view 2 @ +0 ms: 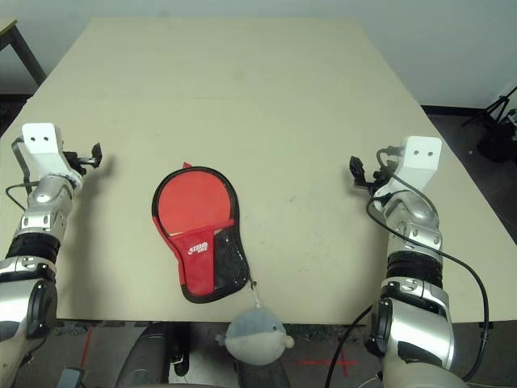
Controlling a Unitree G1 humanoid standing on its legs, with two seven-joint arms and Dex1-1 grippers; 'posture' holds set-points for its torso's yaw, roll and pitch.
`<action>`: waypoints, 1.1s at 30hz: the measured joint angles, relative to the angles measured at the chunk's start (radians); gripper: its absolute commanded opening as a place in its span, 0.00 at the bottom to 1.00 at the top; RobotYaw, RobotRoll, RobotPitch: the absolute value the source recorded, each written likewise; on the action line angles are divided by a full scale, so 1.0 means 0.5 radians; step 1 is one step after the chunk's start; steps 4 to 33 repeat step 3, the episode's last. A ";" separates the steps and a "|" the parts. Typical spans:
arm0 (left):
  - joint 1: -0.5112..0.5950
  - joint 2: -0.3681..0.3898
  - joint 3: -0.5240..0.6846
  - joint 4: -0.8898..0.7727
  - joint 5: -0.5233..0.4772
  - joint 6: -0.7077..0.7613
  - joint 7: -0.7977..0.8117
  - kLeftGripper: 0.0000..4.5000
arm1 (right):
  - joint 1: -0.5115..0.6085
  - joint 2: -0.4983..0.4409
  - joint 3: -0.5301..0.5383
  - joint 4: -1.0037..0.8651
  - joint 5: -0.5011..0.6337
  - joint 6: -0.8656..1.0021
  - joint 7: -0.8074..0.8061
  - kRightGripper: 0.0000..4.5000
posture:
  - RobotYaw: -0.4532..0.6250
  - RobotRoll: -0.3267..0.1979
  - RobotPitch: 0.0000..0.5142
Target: Store the ping-pong paddle in its case and zip it.
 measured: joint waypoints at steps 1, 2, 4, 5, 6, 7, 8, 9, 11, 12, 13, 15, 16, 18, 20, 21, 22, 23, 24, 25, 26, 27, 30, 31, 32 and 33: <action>0.036 -0.001 0.000 -0.017 0.020 0.004 0.042 1.00 | -0.002 -0.013 0.001 0.034 0.000 -0.021 0.022 1.00 | 0.37 0.62 0.30; 0.066 -0.001 0.000 -0.024 0.032 0.009 0.069 1.00 | -0.002 -0.022 0.002 0.055 0.000 -0.032 0.034 1.00 | 0.37 0.62 0.30; 0.093 -0.001 0.001 -0.023 0.034 0.018 0.090 1.00 | -0.001 -0.031 0.002 0.076 0.000 -0.044 0.041 1.00 | 0.36 0.62 0.30; 0.093 -0.001 0.001 -0.023 0.034 0.018 0.090 1.00 | -0.001 -0.031 0.002 0.076 0.000 -0.044 0.041 1.00 | 0.36 0.62 0.30; 0.093 -0.001 0.001 -0.023 0.034 0.018 0.090 1.00 | -0.001 -0.031 0.002 0.076 0.000 -0.044 0.041 1.00 | 0.36 0.62 0.30; 0.093 -0.001 0.001 -0.023 0.034 0.018 0.090 1.00 | -0.001 -0.031 0.002 0.076 0.000 -0.044 0.041 1.00 | 0.36 0.62 0.30; 0.093 -0.001 0.001 -0.023 0.034 0.018 0.090 1.00 | -0.001 -0.031 0.002 0.076 0.000 -0.044 0.041 1.00 | 0.36 0.62 0.30; 0.093 -0.001 0.001 -0.023 0.034 0.018 0.090 1.00 | -0.001 -0.031 0.002 0.076 0.000 -0.044 0.041 1.00 | 0.36 0.62 0.30; 0.093 -0.001 0.001 -0.023 0.034 0.018 0.090 1.00 | -0.001 -0.031 0.002 0.076 0.000 -0.044 0.041 1.00 | 0.36 0.62 0.30; 0.093 -0.001 0.001 -0.023 0.034 0.018 0.090 1.00 | -0.001 -0.031 0.002 0.076 0.000 -0.044 0.041 1.00 | 0.36 0.62 0.30; 0.093 -0.001 0.001 -0.023 0.034 0.018 0.090 1.00 | -0.001 -0.031 0.002 0.076 0.000 -0.044 0.041 1.00 | 0.36 0.62 0.30; 0.093 -0.001 0.001 -0.023 0.034 0.018 0.090 1.00 | -0.001 -0.031 0.002 0.076 0.000 -0.044 0.041 1.00 | 0.36 0.62 0.30; 0.093 -0.001 0.001 -0.023 0.034 0.018 0.090 1.00 | -0.001 -0.031 0.002 0.076 0.000 -0.044 0.041 1.00 | 0.36 0.62 0.30; 0.093 -0.001 0.001 -0.023 0.034 0.018 0.090 1.00 | -0.001 -0.031 0.002 0.076 0.000 -0.044 0.041 1.00 | 0.36 0.62 0.30; 0.093 -0.001 0.001 -0.023 0.034 0.018 0.090 1.00 | -0.001 -0.031 0.002 0.076 0.000 -0.044 0.041 1.00 | 0.36 0.62 0.30; 0.093 -0.001 0.001 -0.023 0.034 0.018 0.090 1.00 | -0.001 -0.031 0.002 0.076 0.000 -0.044 0.041 1.00 | 0.36 0.62 0.30; 0.093 -0.001 0.001 -0.023 0.034 0.018 0.090 1.00 | -0.001 -0.031 0.002 0.076 0.000 -0.044 0.041 1.00 | 0.36 0.62 0.30; 0.093 -0.001 0.001 -0.023 0.034 0.018 0.090 1.00 | -0.001 -0.031 0.002 0.076 0.000 -0.044 0.041 1.00 | 0.36 0.62 0.30; 0.093 -0.001 0.001 -0.023 0.034 0.018 0.090 1.00 | -0.001 -0.031 0.002 0.076 0.000 -0.044 0.041 1.00 | 0.36 0.62 0.30; 0.093 -0.001 0.001 -0.023 0.034 0.018 0.090 1.00 | -0.001 -0.031 0.002 0.076 0.000 -0.044 0.041 1.00 | 0.36 0.62 0.30; 0.093 -0.001 0.001 -0.023 0.034 0.018 0.090 1.00 | -0.001 -0.031 0.002 0.076 0.000 -0.044 0.041 1.00 | 0.36 0.62 0.30; 0.093 -0.001 0.001 -0.023 0.034 0.018 0.090 1.00 | -0.001 -0.031 0.002 0.076 0.000 -0.044 0.041 1.00 | 0.36 0.62 0.30; 0.093 -0.001 0.001 -0.023 0.034 0.018 0.090 1.00 | -0.001 -0.031 0.002 0.076 0.000 -0.044 0.041 1.00 | 0.36 0.62 0.30; 0.093 -0.001 0.001 -0.023 0.034 0.018 0.090 1.00 | -0.001 -0.031 0.002 0.076 0.000 -0.044 0.041 1.00 | 0.36 0.62 0.30; 0.093 -0.001 0.001 -0.023 0.034 0.018 0.090 1.00 | -0.001 -0.031 0.002 0.076 0.000 -0.044 0.041 1.00 | 0.36 0.62 0.30; 0.093 -0.001 0.001 -0.023 0.034 0.018 0.090 1.00 | -0.001 -0.031 0.002 0.076 0.000 -0.044 0.041 1.00 | 0.36 0.62 0.30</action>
